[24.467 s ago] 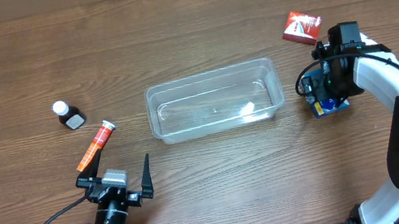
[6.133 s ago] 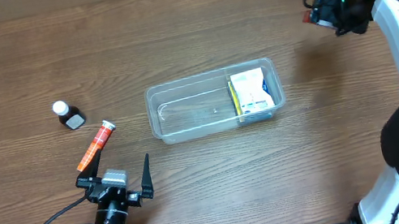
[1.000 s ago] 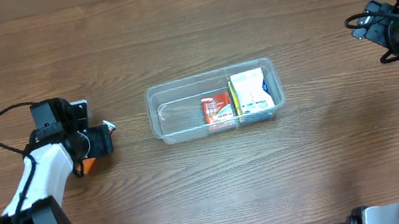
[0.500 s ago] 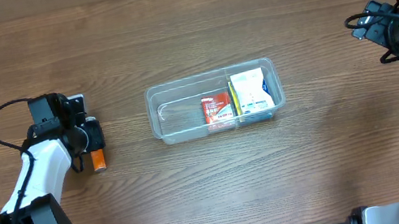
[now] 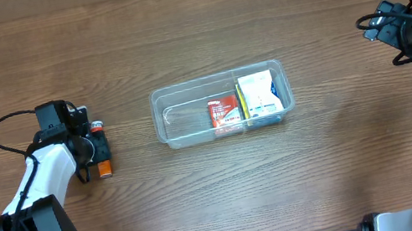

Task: Pack container
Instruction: 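Lift the orange tube with the left gripper toward the container, then lower the orange tube into the container's left end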

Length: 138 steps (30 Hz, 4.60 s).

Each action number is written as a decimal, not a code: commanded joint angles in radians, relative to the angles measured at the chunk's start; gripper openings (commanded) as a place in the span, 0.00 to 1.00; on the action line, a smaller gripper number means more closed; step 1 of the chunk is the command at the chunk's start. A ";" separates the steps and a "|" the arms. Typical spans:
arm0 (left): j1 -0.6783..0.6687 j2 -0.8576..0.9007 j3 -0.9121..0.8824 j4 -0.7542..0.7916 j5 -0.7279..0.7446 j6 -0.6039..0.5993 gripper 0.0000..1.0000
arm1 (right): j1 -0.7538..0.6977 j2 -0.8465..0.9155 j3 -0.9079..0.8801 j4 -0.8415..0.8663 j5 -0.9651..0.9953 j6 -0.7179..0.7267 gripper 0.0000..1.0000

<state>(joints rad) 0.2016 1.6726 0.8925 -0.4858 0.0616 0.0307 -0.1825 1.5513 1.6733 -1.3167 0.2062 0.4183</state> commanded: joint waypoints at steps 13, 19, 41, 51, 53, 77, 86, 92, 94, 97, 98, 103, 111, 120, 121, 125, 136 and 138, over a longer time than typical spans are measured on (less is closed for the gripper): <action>-0.006 0.144 -0.009 0.031 0.000 -0.013 0.18 | -0.001 -0.005 0.016 0.005 -0.001 0.004 1.00; -0.006 0.144 -0.002 0.037 0.111 -0.011 0.04 | -0.001 -0.005 0.016 0.005 -0.001 0.004 1.00; -0.338 0.013 0.370 -0.023 0.145 0.664 0.04 | -0.001 -0.005 0.016 0.005 -0.001 0.004 1.00; -0.562 0.013 0.370 0.125 -0.128 0.998 0.04 | -0.001 -0.005 0.016 0.005 -0.001 0.004 1.00; -0.616 0.013 0.370 0.143 -0.128 1.013 0.04 | -0.001 -0.005 0.016 0.005 -0.001 0.004 1.00; -0.753 0.197 0.370 0.185 -0.124 0.792 0.04 | -0.001 -0.005 0.016 0.005 -0.001 0.004 1.00; -0.810 0.197 0.370 0.182 -0.218 0.822 0.04 | -0.001 -0.005 0.016 0.005 -0.001 0.004 1.00; -0.845 0.197 0.370 0.139 -0.299 0.943 0.04 | -0.001 -0.005 0.016 0.005 -0.001 0.004 1.00; -0.837 0.197 0.370 0.119 -0.298 0.959 0.04 | -0.001 -0.005 0.016 0.005 -0.001 0.004 1.00; -0.828 0.197 0.370 0.116 -0.303 0.961 0.04 | -0.001 -0.005 0.016 0.005 -0.001 0.004 1.00; -0.828 0.197 0.370 0.120 -0.309 0.962 0.04 | -0.001 -0.005 0.016 0.005 -0.001 0.004 1.00; -0.829 0.197 0.370 0.160 -0.333 0.961 0.04 | -0.001 -0.005 0.016 0.005 -0.001 0.004 1.00; -0.810 0.197 0.370 0.153 -0.335 0.959 0.04 | -0.001 -0.005 0.016 0.005 -0.001 0.004 1.00; -0.810 0.197 0.370 0.153 -0.335 0.957 0.98 | -0.001 -0.005 0.016 0.005 -0.001 0.004 1.00; -0.811 0.197 0.370 0.153 -0.335 0.957 1.00 | -0.001 -0.005 0.016 0.006 -0.001 0.004 1.00; -0.811 0.197 0.370 0.153 -0.335 0.957 1.00 | -0.001 -0.005 0.016 0.005 -0.001 0.004 1.00; -0.811 0.197 0.451 0.126 -0.404 0.467 1.00 | -0.001 -0.005 0.016 0.005 -0.001 0.004 1.00; -0.813 0.197 0.460 0.080 -0.399 0.300 1.00 | -0.001 -0.005 0.016 0.005 -0.001 0.004 1.00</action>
<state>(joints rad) -0.6132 1.8576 1.3155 -0.3725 -0.3195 0.6315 -0.1825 1.5513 1.6733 -1.3174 0.2062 0.4187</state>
